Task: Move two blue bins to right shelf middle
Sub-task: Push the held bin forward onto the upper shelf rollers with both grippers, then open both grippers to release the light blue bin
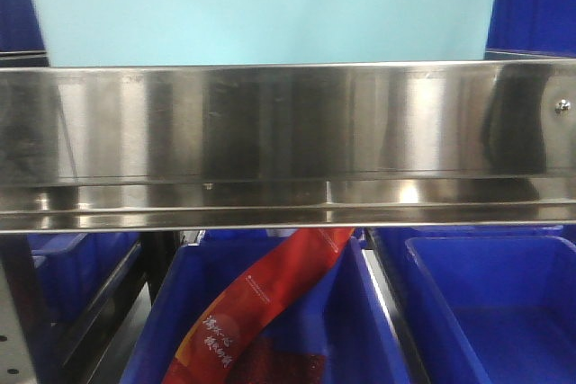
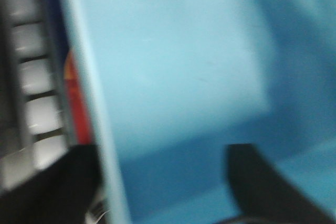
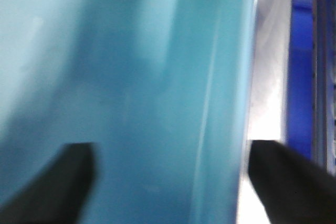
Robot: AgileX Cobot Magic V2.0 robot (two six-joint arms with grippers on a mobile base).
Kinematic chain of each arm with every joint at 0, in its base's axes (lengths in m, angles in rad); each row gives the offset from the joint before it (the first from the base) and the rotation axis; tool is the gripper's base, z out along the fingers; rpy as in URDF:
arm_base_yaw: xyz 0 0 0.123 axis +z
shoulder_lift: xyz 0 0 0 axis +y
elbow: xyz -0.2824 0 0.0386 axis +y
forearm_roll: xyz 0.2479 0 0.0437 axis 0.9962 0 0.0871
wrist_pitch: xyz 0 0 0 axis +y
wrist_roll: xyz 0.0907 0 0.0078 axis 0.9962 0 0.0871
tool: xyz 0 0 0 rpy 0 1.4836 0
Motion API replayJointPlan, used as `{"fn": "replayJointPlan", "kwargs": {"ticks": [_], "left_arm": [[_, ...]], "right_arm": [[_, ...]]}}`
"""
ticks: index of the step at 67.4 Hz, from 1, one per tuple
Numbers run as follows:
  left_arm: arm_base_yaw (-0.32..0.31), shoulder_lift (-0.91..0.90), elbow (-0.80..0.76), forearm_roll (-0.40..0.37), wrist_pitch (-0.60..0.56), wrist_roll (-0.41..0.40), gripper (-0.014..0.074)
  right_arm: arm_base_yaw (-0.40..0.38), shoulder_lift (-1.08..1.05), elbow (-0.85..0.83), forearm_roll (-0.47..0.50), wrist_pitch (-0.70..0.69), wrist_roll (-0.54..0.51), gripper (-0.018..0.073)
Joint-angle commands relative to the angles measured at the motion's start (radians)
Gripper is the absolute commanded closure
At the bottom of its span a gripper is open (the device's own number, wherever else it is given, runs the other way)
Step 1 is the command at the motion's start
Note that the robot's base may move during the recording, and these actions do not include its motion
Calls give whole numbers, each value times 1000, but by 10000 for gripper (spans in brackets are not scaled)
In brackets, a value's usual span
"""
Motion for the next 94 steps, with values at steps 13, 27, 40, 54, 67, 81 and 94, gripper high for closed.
{"fn": "replayJointPlan", "kwargs": {"ticks": [13,27,40,54,67,81,94], "left_arm": [[-4,-49,-12,-20,-22,8,13],[-4,-172,-12,-20,-57,8,17],[-4,-317,-12,13,-91,8,174],[-4,-450,12,65,-93,8,670],[-4,-598,164,143,-158,8,708],[-4,-782,442,240,-331,8,708],[-4,-969,721,313,-552,8,708]], "right_arm": [[4,-59,-4,-13,-46,-4,1],[4,-199,-4,-13,-107,11,56],[4,-320,-2,-42,-91,11,445],[4,-409,10,-153,-53,11,720],[4,-516,180,-195,-112,11,721],[4,-671,480,-211,-315,11,721],[4,-838,778,-244,-504,11,721]]}}
